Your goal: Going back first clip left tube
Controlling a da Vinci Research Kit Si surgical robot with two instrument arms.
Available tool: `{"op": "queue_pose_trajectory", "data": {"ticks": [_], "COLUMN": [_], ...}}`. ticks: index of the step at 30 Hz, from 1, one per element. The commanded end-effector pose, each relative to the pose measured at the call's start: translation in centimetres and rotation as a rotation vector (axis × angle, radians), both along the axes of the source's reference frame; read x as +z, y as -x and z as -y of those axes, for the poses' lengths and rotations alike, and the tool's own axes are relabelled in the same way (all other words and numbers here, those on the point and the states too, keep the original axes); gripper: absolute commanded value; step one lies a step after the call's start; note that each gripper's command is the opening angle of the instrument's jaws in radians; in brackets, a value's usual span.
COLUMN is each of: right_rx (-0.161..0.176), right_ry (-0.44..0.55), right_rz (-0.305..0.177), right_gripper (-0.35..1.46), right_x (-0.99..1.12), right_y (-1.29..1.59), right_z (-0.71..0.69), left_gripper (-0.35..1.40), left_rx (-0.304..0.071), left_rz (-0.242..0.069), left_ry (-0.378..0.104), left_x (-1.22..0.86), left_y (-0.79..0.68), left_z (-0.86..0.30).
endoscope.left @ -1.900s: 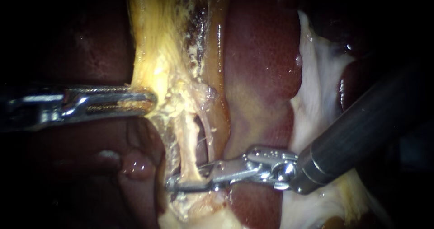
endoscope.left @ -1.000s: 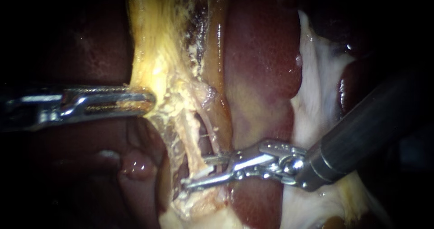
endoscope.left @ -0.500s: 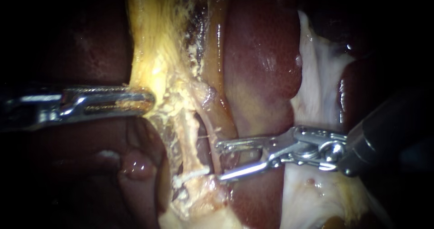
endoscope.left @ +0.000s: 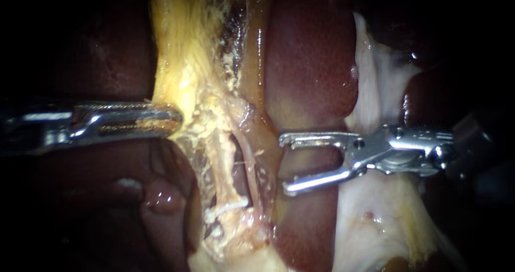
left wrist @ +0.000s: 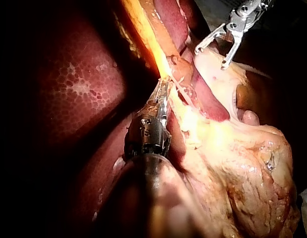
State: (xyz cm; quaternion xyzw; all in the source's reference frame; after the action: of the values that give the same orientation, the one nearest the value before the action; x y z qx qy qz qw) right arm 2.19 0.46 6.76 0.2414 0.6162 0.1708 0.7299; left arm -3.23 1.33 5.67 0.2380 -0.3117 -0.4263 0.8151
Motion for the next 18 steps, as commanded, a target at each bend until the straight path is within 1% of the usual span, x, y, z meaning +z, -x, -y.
{"op": "queue_pose_trajectory", "data": {"ticks": [1,6,9,11,12,13,15,18], "right_rx": [0.001,0.001,0.003,0.003,0.003,0.003,0.001,0.001], "right_ry": [0.004,0.014,0.015,0.015,0.015,0.015,0.014,0.014], "right_rz": [-0.003,-0.007,-0.005,-0.005,-0.005,-0.005,-0.007,-0.007], "right_gripper": [0.60,0.60,0.60,0.60,0.60,0.60,0.60,0.60], "right_x": [-0.01,-0.03,-0.02,-0.02,-0.02,-0.02,-0.02,-0.02], "right_y": [0.02,0.04,0.04,0.04,0.04,0.04,0.04,0.04], "right_z": [-0.02,-0.03,-0.03,-0.03,-0.03,-0.03,-0.03,-0.03], "left_gripper": [-0.18,-0.18,-0.18,-0.18,-0.18,-0.18,-0.18,-0.18], "left_rx": [0.000,-0.002,0.002,0.011,0.009,0.016,0.016,0.026], "left_rz": [-0.001,-0.003,0.001,0.010,0.012,0.011,0.006,0.003], "left_ry": [0.001,0.007,0.008,0.012,0.008,0.005,-0.005,-0.014], "left_x": [0.01,0.11,0.25,0.38,0.44,0.54,0.68,0.87], "left_y": [0.01,0.04,0.09,0.13,0.15,0.18,0.21,0.25], "left_z": [0.01,0.06,0.12,0.18,0.20,0.23,0.27,0.29]}}
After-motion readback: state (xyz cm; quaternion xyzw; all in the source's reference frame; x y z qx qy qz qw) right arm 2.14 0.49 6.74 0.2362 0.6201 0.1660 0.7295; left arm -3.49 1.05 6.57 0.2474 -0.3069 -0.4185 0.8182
